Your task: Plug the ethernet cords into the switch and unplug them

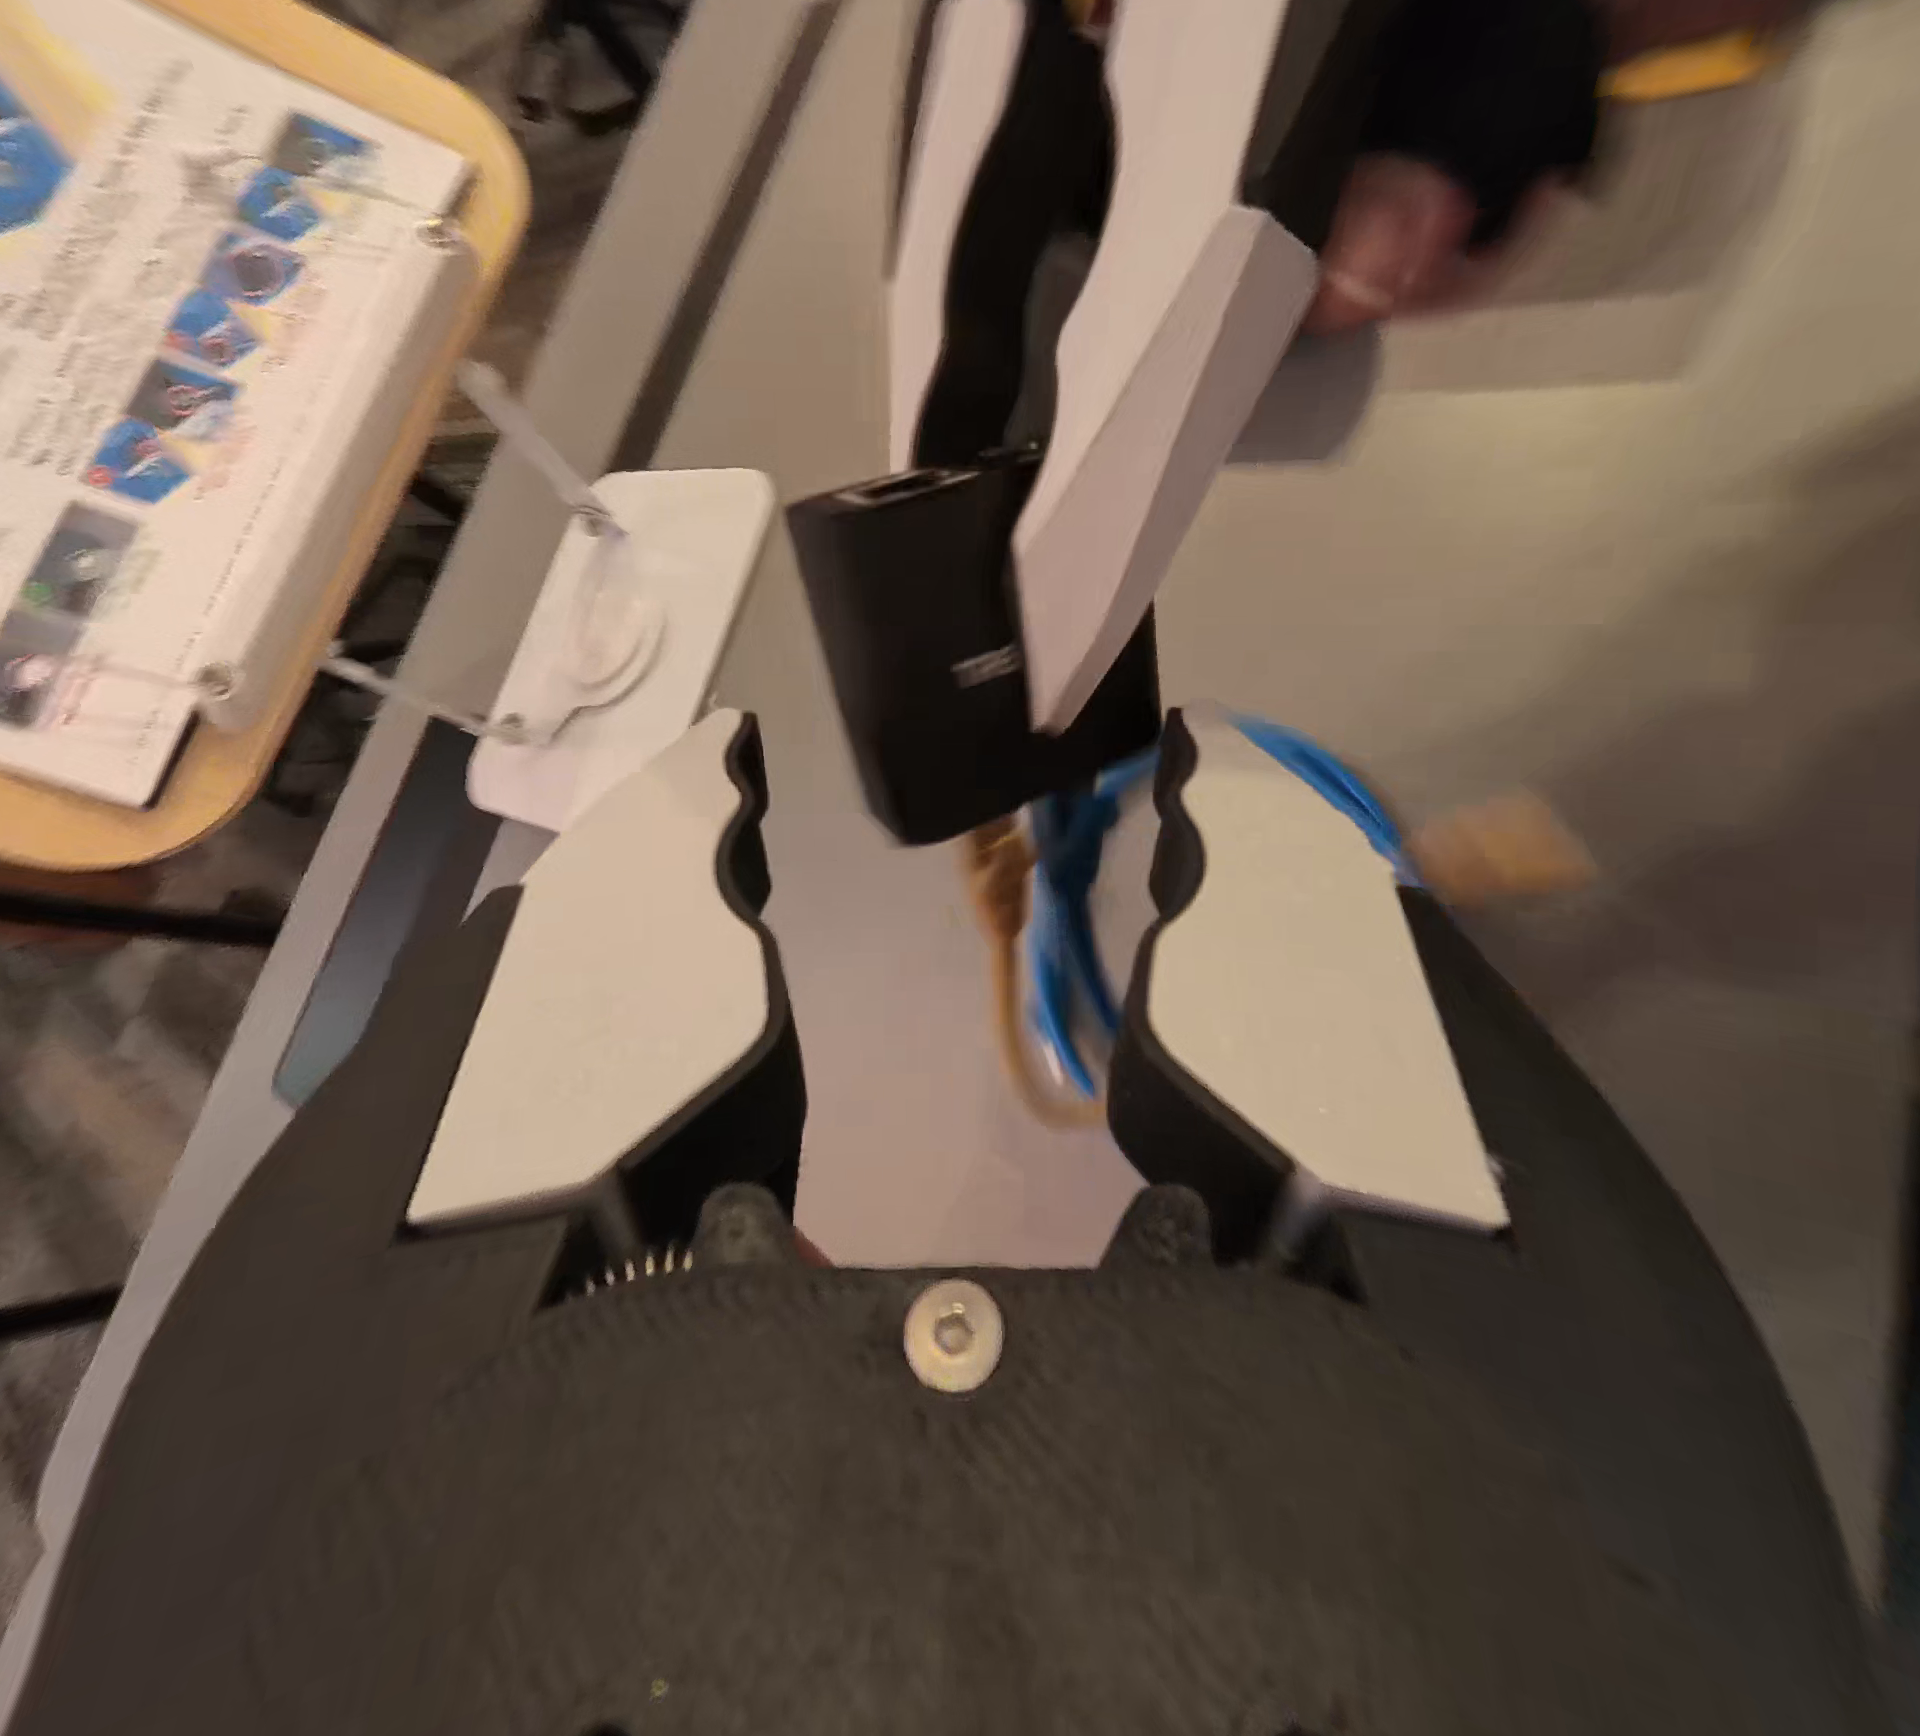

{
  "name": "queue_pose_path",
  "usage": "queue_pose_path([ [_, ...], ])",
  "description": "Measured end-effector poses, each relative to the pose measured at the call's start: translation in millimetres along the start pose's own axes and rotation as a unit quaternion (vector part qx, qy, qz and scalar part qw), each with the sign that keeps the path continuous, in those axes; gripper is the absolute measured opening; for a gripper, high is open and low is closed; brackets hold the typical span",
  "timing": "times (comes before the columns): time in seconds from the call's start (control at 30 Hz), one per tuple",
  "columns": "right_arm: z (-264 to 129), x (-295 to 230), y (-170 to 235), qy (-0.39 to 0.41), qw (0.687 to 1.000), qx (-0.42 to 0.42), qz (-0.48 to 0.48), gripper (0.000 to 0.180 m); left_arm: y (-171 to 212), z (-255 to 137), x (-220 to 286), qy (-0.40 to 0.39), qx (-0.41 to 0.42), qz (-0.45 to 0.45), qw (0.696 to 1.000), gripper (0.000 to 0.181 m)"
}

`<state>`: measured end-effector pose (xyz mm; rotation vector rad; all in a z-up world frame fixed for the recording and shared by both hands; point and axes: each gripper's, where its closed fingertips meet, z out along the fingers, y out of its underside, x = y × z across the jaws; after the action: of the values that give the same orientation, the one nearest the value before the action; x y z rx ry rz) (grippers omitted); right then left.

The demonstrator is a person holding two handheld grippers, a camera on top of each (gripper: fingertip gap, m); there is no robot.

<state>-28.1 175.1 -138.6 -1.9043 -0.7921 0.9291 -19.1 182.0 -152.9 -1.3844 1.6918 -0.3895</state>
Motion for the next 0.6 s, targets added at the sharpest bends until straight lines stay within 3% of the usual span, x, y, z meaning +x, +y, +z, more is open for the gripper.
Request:
queue_pose_path([
  [0.17,-2,-8,16,-0.050,0.980,-0.130,-0.140,0.022,-13,-18,-3,0.088,0.014,-0.010,0.996,0.058],
  [0.33,1,-19,26,-0.099,0.943,-0.223,-0.227,0.022,-10,-17,26,0.201,0.007,-0.010,0.979,0.028],
  [0.47,2,-14,29,-0.105,0.933,-0.245,-0.242,0.022,-7,-14,23,0.189,0.032,-0.059,0.980,0.026],
  [0.6,4,2,9,-0.051,0.956,-0.184,-0.222,0.033,1,-13,5,0.149,0.068,-0.159,0.974,0.023],
])
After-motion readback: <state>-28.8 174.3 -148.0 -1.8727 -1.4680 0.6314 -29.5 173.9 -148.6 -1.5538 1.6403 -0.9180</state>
